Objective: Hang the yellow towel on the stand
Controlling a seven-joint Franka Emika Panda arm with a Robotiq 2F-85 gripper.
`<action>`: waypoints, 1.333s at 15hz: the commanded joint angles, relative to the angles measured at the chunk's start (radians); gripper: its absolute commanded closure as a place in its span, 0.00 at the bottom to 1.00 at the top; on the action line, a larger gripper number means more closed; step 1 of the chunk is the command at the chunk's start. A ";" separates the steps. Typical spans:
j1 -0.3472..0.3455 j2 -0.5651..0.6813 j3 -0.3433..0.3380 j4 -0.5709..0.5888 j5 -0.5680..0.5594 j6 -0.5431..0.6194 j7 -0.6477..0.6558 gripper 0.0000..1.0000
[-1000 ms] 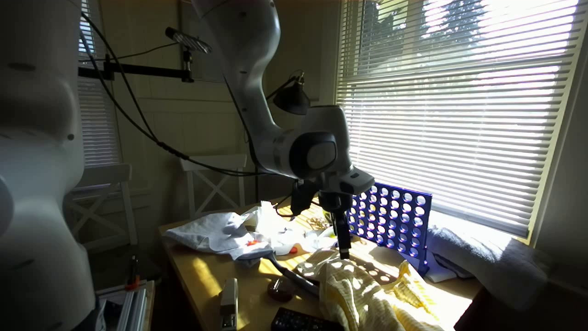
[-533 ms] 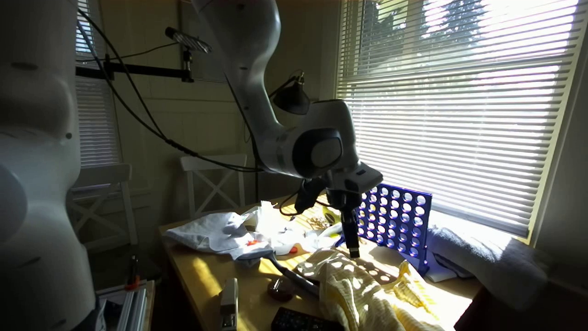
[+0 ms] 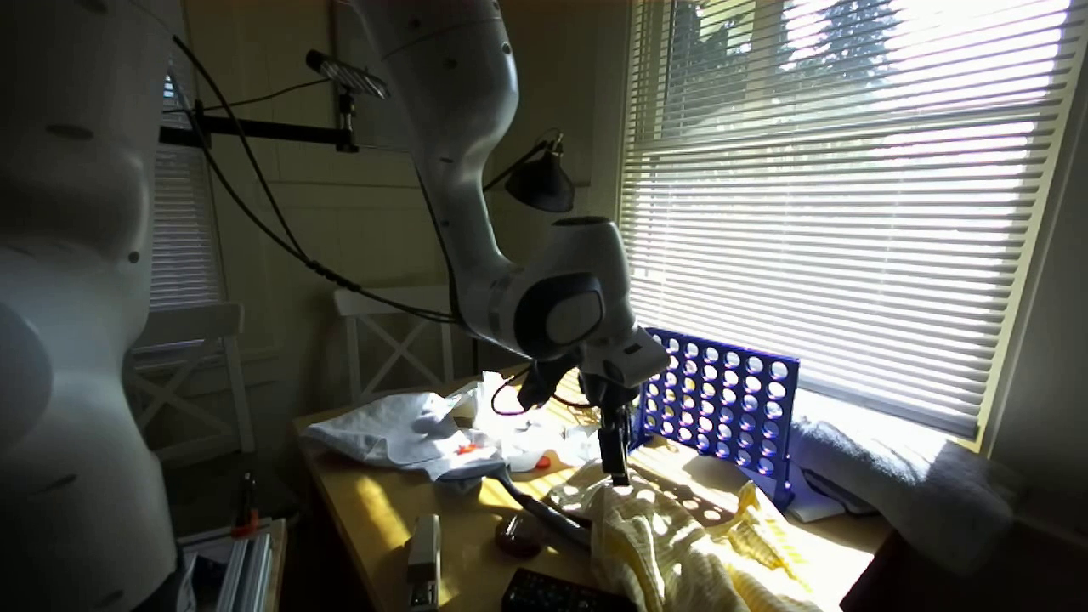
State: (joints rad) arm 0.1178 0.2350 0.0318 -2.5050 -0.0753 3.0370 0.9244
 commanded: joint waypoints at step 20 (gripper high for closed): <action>0.036 0.209 0.012 0.082 0.292 0.149 -0.338 0.69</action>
State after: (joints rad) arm 0.1496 0.4310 0.0283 -2.4459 0.1592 3.1580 0.6360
